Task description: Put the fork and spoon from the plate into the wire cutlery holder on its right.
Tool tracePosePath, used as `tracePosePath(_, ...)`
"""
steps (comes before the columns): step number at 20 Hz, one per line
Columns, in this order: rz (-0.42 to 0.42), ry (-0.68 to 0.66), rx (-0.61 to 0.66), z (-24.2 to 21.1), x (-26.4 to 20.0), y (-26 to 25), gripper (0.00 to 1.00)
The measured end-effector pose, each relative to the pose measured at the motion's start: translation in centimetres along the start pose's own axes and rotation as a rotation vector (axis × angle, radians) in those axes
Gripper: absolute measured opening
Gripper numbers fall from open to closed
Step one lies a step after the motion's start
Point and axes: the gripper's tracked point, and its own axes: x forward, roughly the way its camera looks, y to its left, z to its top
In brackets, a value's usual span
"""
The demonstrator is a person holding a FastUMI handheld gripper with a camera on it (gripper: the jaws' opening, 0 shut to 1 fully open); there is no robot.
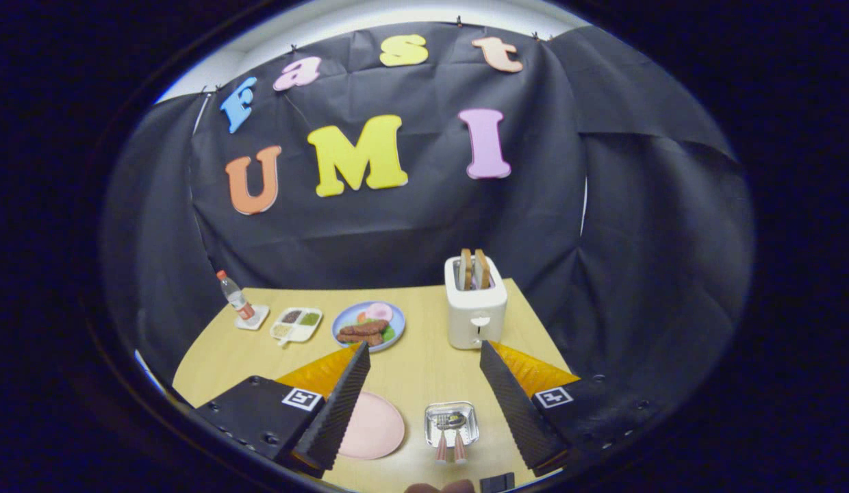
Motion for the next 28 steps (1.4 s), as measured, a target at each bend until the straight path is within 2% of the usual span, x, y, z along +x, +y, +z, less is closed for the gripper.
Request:
tracePosePath(4, 0.032, -0.083, 0.020, 0.1, -3.8, 0.4, 0.97)
tracePosePath(9, 0.009, -0.207, 0.002, 0.7, -5.9, -0.1, 0.96)
tracePosePath(15, -0.016, -0.204, -0.009, 0.8, -6.4, -0.4, 0.96)
tracePosePath(20, -0.006, -0.273, -0.069, 2.7, -7.4, 0.7, 0.96)
tracePosePath(28, -0.008, -0.269, -0.045, 2.6, -7.4, 0.6, 0.96)
